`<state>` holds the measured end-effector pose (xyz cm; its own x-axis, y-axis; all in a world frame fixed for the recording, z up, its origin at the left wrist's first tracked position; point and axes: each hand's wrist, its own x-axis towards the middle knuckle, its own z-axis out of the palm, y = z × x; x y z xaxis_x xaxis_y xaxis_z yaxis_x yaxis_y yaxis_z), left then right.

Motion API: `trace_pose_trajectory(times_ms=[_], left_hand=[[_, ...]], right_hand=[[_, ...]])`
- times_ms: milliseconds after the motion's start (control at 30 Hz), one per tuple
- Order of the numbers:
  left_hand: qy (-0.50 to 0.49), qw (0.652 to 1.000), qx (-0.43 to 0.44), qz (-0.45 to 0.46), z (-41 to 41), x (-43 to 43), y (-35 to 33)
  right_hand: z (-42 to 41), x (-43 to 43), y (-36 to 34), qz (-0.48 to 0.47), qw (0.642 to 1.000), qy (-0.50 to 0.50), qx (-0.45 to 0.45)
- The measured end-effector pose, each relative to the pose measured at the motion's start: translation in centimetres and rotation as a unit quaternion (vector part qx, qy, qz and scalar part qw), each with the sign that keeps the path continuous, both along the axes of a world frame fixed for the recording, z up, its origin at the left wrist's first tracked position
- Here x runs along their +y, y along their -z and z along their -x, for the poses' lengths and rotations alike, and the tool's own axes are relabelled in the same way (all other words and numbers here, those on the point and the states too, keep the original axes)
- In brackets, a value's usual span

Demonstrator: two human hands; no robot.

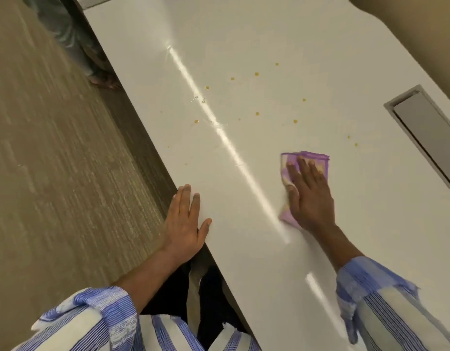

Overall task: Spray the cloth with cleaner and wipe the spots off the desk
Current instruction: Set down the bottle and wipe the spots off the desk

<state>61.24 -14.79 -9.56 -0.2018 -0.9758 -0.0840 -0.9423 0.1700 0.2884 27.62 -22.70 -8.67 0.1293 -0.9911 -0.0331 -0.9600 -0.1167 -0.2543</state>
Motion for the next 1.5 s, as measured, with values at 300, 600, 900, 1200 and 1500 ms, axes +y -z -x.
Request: trace_pose_trajectory(times_ms=[300,600,900,1200,1500], left_hand=[[0.039,0.999,-0.017,0.020,0.3,-0.3,0.7],[0.050,0.998,-0.040,0.014,0.0,-0.6,1.1],[0.109,0.993,-0.034,0.016,0.8,-1.0,-0.2],[0.108,0.994,-0.013,0.000,0.7,-1.1,0.3],[0.103,0.995,0.010,0.005,0.7,-1.0,0.8]], right_hand=[[-3.2,-3.0,-0.1,-0.013,0.965,0.261,0.017],[-4.2,2.3,0.6,0.016,0.981,-0.195,-0.015],[3.2,-1.8,-0.4,0.015,1.000,0.011,0.004],[2.3,2.8,-0.3,-0.012,0.971,-0.240,0.004],[12.4,-8.6,-0.8,0.009,0.960,0.275,0.043]])
